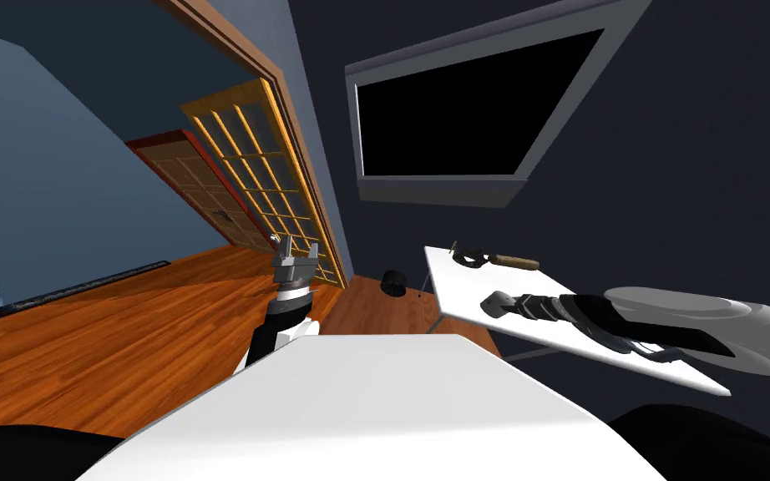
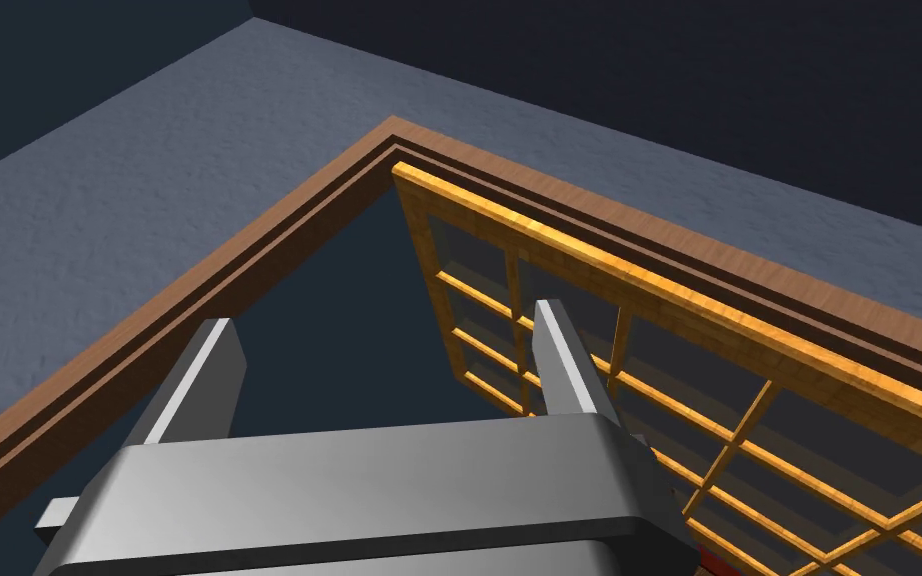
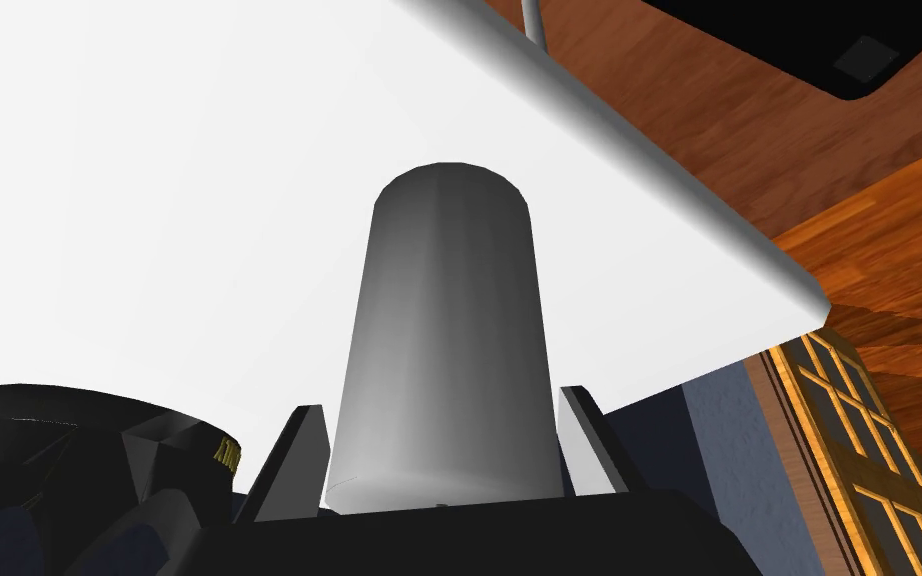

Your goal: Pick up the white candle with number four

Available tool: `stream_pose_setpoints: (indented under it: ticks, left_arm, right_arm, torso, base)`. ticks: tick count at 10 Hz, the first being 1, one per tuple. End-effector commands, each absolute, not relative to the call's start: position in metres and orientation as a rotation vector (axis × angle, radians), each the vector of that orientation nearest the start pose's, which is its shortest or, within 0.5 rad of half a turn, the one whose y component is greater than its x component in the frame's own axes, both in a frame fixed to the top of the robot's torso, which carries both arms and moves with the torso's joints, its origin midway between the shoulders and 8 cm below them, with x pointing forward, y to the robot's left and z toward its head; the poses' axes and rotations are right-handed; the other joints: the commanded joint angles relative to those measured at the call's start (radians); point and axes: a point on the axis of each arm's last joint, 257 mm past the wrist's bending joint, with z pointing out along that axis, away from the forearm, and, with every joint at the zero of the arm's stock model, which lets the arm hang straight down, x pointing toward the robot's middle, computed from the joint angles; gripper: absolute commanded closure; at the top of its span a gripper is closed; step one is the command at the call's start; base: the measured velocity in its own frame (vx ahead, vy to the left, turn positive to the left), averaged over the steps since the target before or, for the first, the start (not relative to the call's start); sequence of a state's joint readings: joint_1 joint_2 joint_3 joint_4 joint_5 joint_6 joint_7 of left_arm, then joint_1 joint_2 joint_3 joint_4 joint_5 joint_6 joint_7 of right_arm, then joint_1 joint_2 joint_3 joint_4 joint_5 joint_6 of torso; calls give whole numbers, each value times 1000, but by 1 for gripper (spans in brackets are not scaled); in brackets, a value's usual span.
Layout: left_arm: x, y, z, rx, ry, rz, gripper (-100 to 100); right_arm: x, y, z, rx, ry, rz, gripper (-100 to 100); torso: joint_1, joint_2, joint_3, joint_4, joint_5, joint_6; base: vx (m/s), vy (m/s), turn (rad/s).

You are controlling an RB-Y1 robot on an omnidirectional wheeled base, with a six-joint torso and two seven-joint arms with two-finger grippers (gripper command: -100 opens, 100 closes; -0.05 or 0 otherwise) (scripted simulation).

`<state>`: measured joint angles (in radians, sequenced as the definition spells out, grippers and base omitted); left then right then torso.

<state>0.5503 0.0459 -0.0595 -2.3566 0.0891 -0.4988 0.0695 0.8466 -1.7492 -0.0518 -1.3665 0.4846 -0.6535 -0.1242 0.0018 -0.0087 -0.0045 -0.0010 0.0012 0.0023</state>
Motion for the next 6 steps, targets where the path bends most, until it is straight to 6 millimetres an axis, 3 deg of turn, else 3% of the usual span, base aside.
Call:
stream_pose_setpoints:
  ticks: [1, 4, 5, 6]
  left_arm:
    - [327, 268, 41, -695, 558, -1477, 0]
    - [327, 268, 41, -695, 558, -1477, 0]
    - [327, 268, 41, -695, 558, -1477, 0]
    - [327, 268, 41, -695, 558, -1477, 0]
  right_arm:
    - [273, -597, -243, -608, 2571, 31, 100]
    - [282, -582, -236, -722, 2543, 59, 100]
    - [280, -586, -237, -694, 2551, 53, 100]
    - [279, -585, -238, -700, 2551, 55, 0]
  torso:
    - [0, 0, 0, 0, 0, 0]
    - [0, 1, 1, 1, 1, 0]
    - [1, 0, 0, 0, 1, -1]
    - [-1, 3, 2, 1, 0, -2]
  base:
    - [111, 14, -305]
    - [134, 30, -288]
    - [66, 18, -49]
    - [10, 4, 10]
